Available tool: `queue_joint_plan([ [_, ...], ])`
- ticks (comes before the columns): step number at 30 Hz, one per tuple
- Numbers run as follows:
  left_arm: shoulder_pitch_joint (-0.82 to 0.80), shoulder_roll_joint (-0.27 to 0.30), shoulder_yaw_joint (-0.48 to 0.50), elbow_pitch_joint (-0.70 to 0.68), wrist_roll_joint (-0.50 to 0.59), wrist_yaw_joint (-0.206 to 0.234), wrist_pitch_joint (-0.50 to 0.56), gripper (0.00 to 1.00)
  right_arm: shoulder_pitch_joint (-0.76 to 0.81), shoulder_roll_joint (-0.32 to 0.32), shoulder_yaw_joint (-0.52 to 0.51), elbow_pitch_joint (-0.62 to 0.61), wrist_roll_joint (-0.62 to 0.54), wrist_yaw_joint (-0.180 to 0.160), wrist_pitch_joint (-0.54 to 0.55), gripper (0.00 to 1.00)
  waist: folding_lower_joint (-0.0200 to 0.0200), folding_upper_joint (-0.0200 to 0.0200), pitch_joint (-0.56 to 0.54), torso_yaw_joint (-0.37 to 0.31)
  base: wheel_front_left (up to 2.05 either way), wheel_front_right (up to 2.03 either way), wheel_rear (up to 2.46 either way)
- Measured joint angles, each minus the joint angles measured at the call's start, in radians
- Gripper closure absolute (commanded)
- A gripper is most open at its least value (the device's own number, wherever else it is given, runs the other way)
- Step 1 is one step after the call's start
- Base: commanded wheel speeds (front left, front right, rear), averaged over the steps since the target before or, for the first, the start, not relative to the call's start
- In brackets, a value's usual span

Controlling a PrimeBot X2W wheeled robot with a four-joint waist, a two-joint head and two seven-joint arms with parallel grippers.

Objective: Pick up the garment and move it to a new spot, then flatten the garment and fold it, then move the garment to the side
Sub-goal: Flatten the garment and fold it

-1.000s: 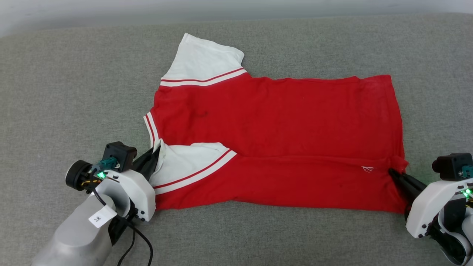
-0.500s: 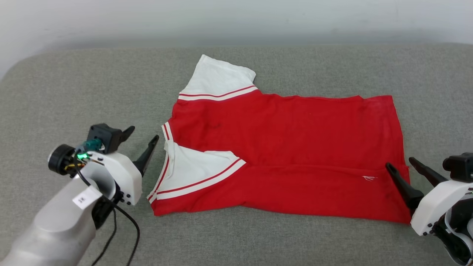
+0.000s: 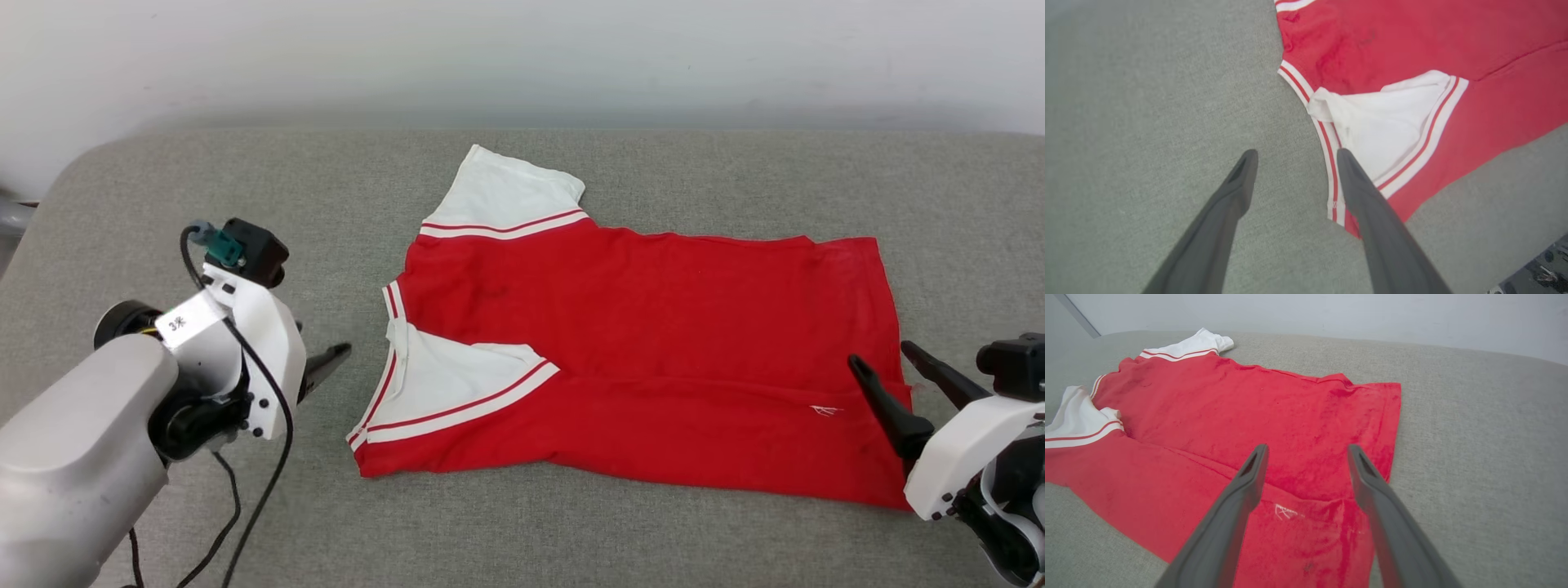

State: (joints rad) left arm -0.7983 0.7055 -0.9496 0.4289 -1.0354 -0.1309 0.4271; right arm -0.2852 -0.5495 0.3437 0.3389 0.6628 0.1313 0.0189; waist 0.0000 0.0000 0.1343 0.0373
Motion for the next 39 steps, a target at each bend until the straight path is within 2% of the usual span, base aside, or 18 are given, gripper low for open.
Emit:
queue_joint_plan([
  [5, -0.03, 0.006, -0.038, -0.023, -0.077, 0.0, 0.196, 0.0, 0.001, 0.01, -0.007, -0.013, -0.012, 0.0, 0.018, 0.0, 0.0, 0.0, 0.001, -0.005, 0.0, 0.0, 0.0],
  [12, -0.04, -0.021, -0.08, 0.007, -0.113, 0.007, 0.329, 0.0, 0.001, 0.02, -0.008, -0.019, -0.013, 0.0, 0.033, 0.0, 0.0, 0.0, 0.011, -0.024, 0.0, 0.0, 0.0],
  [18, -0.035, -0.05, -0.12, 0.046, -0.092, 0.008, 0.357, 0.0, -0.005, 0.032, 0.001, -0.018, -0.013, 0.0, 0.035, 0.0, 0.0, 0.0, 0.027, -0.046, 0.0, 0.0, 0.0],
  [28, -0.004, -0.088, -0.166, 0.127, -0.076, 0.003, 0.32, 0.0, -0.02, 0.043, 0.02, -0.01, -0.013, 0.0, 0.033, 0.0, -0.0001, 0.0, 0.054, -0.07, 0.0, 0.0, 0.0],
  [31, -0.004, -0.092, -0.175, 0.131, -0.076, 0.002, 0.286, 1.0, -0.025, 0.04, 0.019, -0.009, -0.013, 0.0, 0.033, 0.0, -0.0001, 0.0, 0.051, -0.07, 0.0, 0.0, 0.0],
  [35, 0.0, -0.088, -0.189, 0.103, -0.078, 0.002, 0.226, 1.0, -0.03, 0.02, 0.012, -0.016, -0.017, 0.0, 0.035, 0.0, 0.0, 0.0001, 0.038, -0.066, 0.0, 0.0, 0.0],
  [37, 0.0, -0.068, -0.207, 0.074, -0.068, 0.002, 0.198, 1.0, -0.038, 0.001, 0.01, -0.028, -0.028, 0.0, 0.045, 0.0, 0.0, 0.0, 0.029, -0.065, 0.0, 0.0, 0.0],
  [38, 0.0, -0.057, -0.21, 0.06, -0.066, 0.002, 0.179, 1.0, -0.043, -0.014, 0.006, -0.037, -0.033, 0.0, 0.055, 0.0, 0.0, 0.0, 0.024, -0.065, 0.0, 0.0, 0.0],
  [39, 0.001, -0.024, -0.214, 0.012, -0.066, 0.002, 0.131, 1.0, -0.048, -0.065, 0.003, -0.062, -0.037, 0.0, 0.115, 0.0, 0.0, 0.0, 0.01, -0.061, 0.0, 0.0, 0.0],
])
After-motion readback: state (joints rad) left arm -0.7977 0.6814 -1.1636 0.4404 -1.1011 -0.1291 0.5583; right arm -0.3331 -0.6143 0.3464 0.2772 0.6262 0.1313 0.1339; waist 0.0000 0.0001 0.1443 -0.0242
